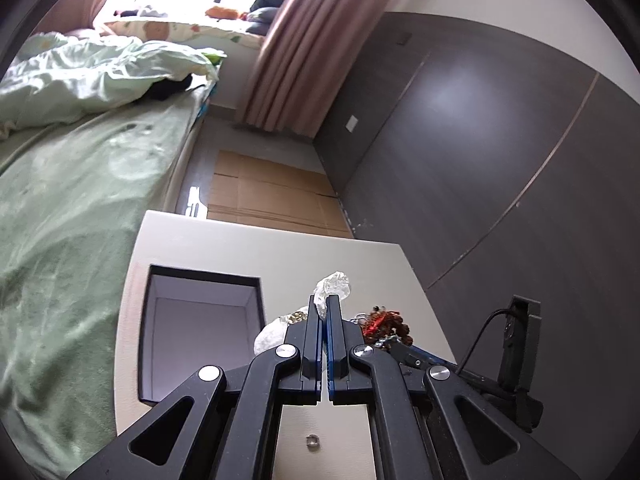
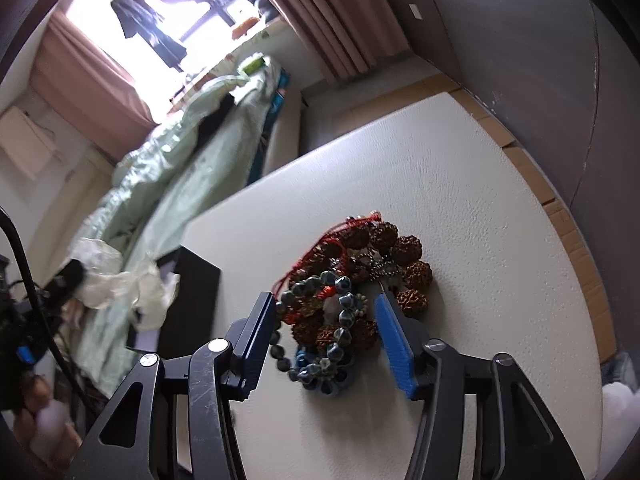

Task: Organize jewelry
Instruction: 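Drop the grey bead bracelet into the box with right tool while left sets tissue aside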

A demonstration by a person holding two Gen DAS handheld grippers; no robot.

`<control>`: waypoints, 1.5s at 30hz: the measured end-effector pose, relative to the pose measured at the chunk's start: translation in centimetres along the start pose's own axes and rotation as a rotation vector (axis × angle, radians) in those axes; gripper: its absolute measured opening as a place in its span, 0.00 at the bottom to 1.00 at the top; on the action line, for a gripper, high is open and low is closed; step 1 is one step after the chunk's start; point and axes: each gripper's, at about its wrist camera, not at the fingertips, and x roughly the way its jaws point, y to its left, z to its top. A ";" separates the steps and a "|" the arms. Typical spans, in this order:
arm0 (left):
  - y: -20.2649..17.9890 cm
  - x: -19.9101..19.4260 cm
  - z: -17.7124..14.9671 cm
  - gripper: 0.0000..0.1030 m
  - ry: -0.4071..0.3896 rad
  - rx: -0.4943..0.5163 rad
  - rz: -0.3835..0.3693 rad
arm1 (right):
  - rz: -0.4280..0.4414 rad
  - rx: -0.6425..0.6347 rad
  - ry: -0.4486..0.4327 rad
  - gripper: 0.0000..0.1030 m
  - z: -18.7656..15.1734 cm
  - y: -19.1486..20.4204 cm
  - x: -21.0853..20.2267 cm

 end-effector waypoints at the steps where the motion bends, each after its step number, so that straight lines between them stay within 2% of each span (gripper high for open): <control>1: 0.2 -0.2 0.1 0.01 -0.009 -0.005 0.005 | -0.015 -0.004 0.009 0.36 0.1 0.0 0.2; 2: 0.5 -0.4 0.2 0.01 -0.019 -0.006 0.011 | -0.036 -0.010 0.016 0.29 0.1 0.1 0.3; 3: 0.6 -0.7 0.2 0.01 -0.028 -0.006 0.017 | -0.042 -0.010 0.031 0.16 0.1 0.1 0.5; 4: 0.8 -0.8 0.3 0.01 -0.034 -0.008 0.020 | -0.046 -0.002 0.055 0.11 0.1 0.0 0.9; 11: 2.8 -1.4 0.5 0.01 -0.068 -0.073 0.079 | 0.014 -0.028 -0.003 0.10 -0.3 0.9 -1.3; 14: 3.9 -0.4 0.5 0.02 -0.004 -0.125 0.058 | 0.051 -0.050 -0.047 0.10 -0.3 2.0 -2.4; 16: 4.5 0.3 0.4 0.09 0.041 -0.155 0.043 | 0.073 -0.065 -0.074 0.10 -0.2 2.9 -3.0; 17: 4.7 0.6 0.3 0.23 0.063 -0.170 0.042 | 0.087 -0.073 -0.084 0.10 -0.1 3.4 -3.2; 18: 4.9 0.6 0.3 0.47 0.063 -0.178 0.041 | 0.102 -0.081 -0.092 0.10 0.1 4.0 -3.4; 19: 5.1 0.4 0.3 0.60 0.054 -0.184 0.036 | 0.119 -0.088 -0.100 0.10 0.2 4.6 -3.6; 20: 5.3 -0.1 0.4 0.78 0.025 -0.194 0.031 | 0.131 -0.095 -0.107 0.10 0.3 5.2 -3.6; 21: 5.3 -0.7 0.5 0.82 -0.001 -0.199 0.032 | 0.145 -0.103 -0.113 0.10 0.5 5.8 -3.7; 24: 5.9 -2.0 0.6 0.82 -0.063 -0.219 0.069 | 0.186 -0.125 -0.125 0.10 1.2 7.7 -3.7; 27: 7.6 -3.5 0.6 0.82 -0.123 -0.294 0.130 | 0.231 -0.151 -0.124 0.10 1.8 10.0 -3.0; 31: 10.1 -5.0 0.1 0.82 -0.192 -0.397 0.176 | 0.285 -0.194 -0.094 0.10 2.1 13.1 -1.6; 35: 11.2 -5.2 -0.1 0.82 -0.203 -0.452 0.189 | 0.329 -0.221 -0.040 0.10 1.7 15.2 0.4; 38: 11.1 -5.2 0.1 0.82 -0.201 -0.450 0.188 | 0.374 -0.196 0.025 0.11 1.5 15.8 2.2; 39: 11.0 -5.2 0.1 0.82 -0.197 -0.441 0.185 | 0.355 -0.180 0.046 0.14 1.5 15.8 2.9; 42: 10.3 -4.8 0.4 0.82 -0.179 -0.401 0.171 | 0.269 -0.134 0.085 0.58 1.3 14.7 3.9; 45: 9.1 -4.5 0.4 0.82 -0.167 -0.365 0.156 | 0.242 -0.089 0.044 0.59 1.5 12.8 2.3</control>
